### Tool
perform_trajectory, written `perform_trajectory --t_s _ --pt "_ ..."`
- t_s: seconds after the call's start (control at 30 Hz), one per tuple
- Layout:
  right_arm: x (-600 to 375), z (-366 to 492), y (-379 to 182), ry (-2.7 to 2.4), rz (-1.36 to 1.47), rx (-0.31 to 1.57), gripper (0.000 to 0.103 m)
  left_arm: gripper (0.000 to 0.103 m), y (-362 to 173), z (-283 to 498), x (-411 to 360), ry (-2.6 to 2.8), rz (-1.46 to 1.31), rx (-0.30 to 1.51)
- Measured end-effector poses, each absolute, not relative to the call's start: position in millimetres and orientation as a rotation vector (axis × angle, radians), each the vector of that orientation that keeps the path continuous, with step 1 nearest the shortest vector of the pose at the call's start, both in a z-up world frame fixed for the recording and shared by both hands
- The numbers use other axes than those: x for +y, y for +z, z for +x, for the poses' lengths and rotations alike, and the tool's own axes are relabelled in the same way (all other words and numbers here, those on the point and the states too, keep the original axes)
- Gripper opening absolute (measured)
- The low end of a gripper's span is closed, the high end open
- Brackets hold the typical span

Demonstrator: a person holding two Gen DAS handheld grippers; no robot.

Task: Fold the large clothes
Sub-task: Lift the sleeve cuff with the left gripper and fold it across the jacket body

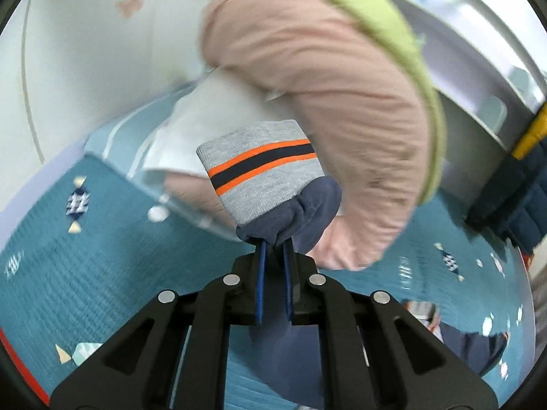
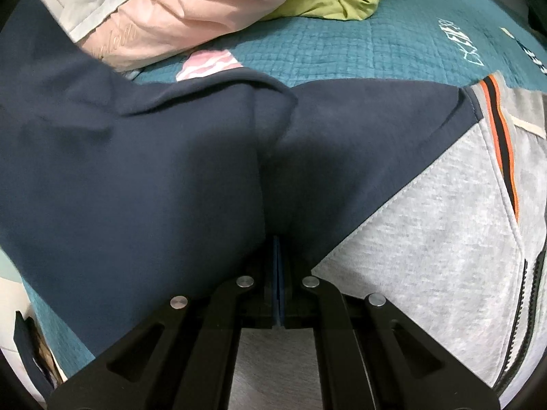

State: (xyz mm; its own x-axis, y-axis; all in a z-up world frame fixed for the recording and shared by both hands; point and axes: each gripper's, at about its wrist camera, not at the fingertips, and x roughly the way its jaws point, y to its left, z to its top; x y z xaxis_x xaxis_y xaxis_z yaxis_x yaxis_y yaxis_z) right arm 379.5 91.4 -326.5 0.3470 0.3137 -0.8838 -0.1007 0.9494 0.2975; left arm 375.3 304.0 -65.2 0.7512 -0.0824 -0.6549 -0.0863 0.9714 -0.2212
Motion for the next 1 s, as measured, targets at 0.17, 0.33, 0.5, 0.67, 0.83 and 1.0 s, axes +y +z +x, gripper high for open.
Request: perform_trajectory --t_s 0.17,0.33,0.5,0.67,0.83,1.0 --pt "82 371 -326 0.258 0.253 1.182 0.001 0.008 -33 363 238 -0.092 -0.201 0.690" --pt "60 357 -324 0.287 0.339 1.176 0.000 0.008 -17 351 163 -0.193 -0.137 0.669" --pt "30 336 -325 0.354 0.477 1.179 0.000 0.008 -16 341 90 -0.292 -0.090 0.681" --pt "-5 299 -322 0.395 0.549 1.176 0.000 0.008 -30 329 24 -0.384 -0.033 0.716" --pt "-82 254 -322 0.313 0.678 1.154 0.000 0.008 -62 308 -36 -0.457 0.033 0.779" --pt "-189 201 -312 0.122 0.828 1.070 0.000 0.008 -108 277 -105 -0.467 0.184 0.804"
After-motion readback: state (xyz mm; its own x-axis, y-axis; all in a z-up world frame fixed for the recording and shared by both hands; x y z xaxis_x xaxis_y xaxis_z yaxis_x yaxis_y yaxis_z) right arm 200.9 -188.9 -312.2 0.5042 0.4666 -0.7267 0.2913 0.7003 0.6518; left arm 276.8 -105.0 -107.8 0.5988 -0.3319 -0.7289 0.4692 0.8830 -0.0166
